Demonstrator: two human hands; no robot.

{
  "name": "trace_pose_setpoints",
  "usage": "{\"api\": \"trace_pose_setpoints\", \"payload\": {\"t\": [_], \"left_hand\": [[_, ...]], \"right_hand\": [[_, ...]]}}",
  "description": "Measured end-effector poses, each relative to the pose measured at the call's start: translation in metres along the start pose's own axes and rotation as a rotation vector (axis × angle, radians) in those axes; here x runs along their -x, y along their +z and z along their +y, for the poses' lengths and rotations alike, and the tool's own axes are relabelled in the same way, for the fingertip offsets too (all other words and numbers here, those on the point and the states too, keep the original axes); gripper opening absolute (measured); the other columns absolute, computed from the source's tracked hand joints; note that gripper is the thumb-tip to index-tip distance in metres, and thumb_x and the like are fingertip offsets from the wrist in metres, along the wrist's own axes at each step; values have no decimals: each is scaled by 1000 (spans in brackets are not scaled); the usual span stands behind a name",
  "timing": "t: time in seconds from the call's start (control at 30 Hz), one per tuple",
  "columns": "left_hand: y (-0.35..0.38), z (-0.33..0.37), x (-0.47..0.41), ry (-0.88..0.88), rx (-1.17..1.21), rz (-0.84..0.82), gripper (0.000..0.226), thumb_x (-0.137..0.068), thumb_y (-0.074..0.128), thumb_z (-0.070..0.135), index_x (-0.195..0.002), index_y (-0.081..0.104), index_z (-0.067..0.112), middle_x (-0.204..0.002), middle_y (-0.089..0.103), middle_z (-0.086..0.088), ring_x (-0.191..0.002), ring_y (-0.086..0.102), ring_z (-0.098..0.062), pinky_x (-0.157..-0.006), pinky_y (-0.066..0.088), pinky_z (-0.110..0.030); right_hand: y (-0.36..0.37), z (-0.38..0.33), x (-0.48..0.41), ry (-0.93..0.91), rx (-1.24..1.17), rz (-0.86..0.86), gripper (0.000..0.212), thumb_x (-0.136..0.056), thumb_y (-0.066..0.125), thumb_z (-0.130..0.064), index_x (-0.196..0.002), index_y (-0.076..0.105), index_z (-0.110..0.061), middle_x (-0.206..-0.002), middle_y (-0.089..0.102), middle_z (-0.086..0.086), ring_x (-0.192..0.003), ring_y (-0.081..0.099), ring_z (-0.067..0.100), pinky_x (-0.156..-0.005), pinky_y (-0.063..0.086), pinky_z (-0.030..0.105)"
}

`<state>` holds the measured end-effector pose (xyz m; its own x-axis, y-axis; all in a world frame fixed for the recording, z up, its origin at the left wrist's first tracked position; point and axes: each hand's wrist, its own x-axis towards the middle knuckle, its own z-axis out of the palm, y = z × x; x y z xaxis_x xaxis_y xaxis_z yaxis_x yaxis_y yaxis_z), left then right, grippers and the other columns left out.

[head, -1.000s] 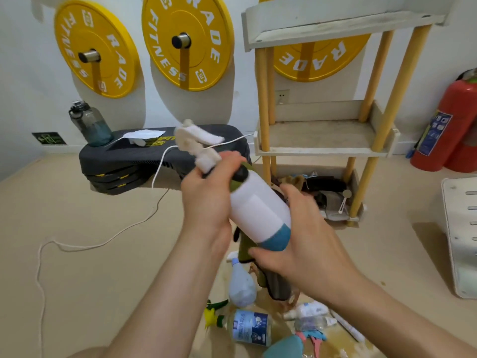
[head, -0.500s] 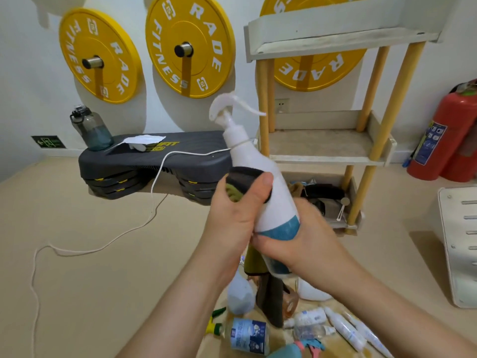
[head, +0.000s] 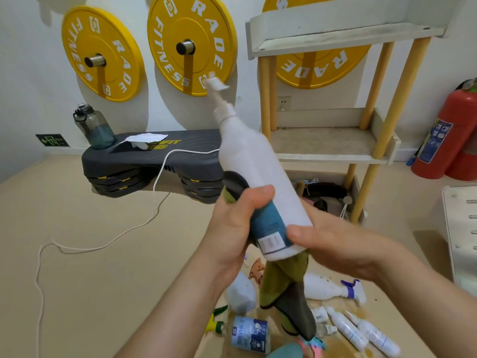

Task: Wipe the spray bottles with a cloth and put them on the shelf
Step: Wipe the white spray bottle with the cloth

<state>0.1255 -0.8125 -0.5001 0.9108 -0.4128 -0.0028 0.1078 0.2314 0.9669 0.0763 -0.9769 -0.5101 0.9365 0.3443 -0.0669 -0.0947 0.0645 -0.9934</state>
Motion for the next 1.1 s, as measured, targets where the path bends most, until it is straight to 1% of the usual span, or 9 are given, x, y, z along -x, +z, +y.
{"api": "trace_pose_setpoints", "payload": {"t": [0.17, 0.27, 0.43, 0.53, 0.6, 0.7, 0.83, 0.9, 1.1], "left_hand": [[0, 2, -2, 64, -379, -30, 67, -54, 73, 44, -115, 62, 20, -114, 68, -9, -102, 68, -19, -78, 58, -31], [-7, 10, -7, 205, -666, 105, 72, -48, 67, 61, -116, 54, 43, -120, 53, 5, -111, 55, -9, -91, 50, -27], [-5, 11, -4, 108, -638, 198, 87, -39, 73, 69, -115, 51, 32, -110, 65, 9, -98, 66, -10, -81, 59, -40], [-15, 9, -11, 105, -408, 256, 80, -44, 81, 57, -114, 59, 23, -105, 72, 1, -92, 72, -17, -79, 61, -45], [-23, 10, -12, 116, -347, 307, 77, -48, 82, 56, -114, 58, 24, -107, 71, -1, -93, 71, -18, -78, 59, -42], [-18, 5, -10, 41, -355, 278, 65, -65, 78, 64, -114, 57, 28, -109, 70, -3, -93, 70, -18, -76, 58, -39], [10, -12, 0, 37, -277, 170, 56, -80, 55, 65, -120, 59, 26, -113, 72, -1, -105, 69, -20, -94, 53, -50], [20, -19, 6, 57, -347, 116, 55, -81, 51, 66, -121, 58, 30, -113, 71, 4, -106, 68, -15, -95, 52, -48], [30, -29, 22, -15, -514, -44, 55, -75, 47, 74, -120, 53, 42, -109, 68, 22, -98, 64, 5, -90, 51, -30]], "right_hand": [[24, 15, -9, -56, 87, 186, 57, -69, 81, -18, -121, 60, -14, -108, 70, 12, -98, 69, 17, -85, 58, 30], [27, 18, -13, -58, 359, 414, 59, -60, 85, -34, -112, 56, -29, -97, 69, -1, -87, 68, 12, -75, 60, 40], [37, 11, -9, 15, 747, 533, 77, -51, 84, -57, -112, 42, -38, -102, 55, -16, -85, 62, 3, -66, 57, 27], [24, 2, -7, 62, 369, 367, 51, -69, 87, -39, -111, 61, -28, -91, 69, -12, -74, 67, 3, -65, 53, 22], [10, -13, -1, 10, 50, 509, 14, -85, 74, -26, -92, 73, -14, -76, 71, 6, -58, 65, 16, -55, 55, 28], [7, -26, 5, -195, -182, 677, 19, -90, 65, -25, -77, 76, -16, -71, 71, 8, -56, 66, 18, -50, 55, 27], [42, -14, -9, -348, 344, 668, 40, -96, 53, -51, -131, 59, -33, -135, 57, -11, -125, 51, -2, -107, 42, 23], [38, -12, -12, -405, 365, 683, 41, -99, 44, -45, -140, 48, -39, -145, 50, -15, -136, 42, -1, -117, 32, 30], [0, -34, -9, -243, 170, 807, 34, -104, 41, -39, -135, 41, -55, -93, 47, -44, -75, 51, -30, -65, 40, -4]]}}
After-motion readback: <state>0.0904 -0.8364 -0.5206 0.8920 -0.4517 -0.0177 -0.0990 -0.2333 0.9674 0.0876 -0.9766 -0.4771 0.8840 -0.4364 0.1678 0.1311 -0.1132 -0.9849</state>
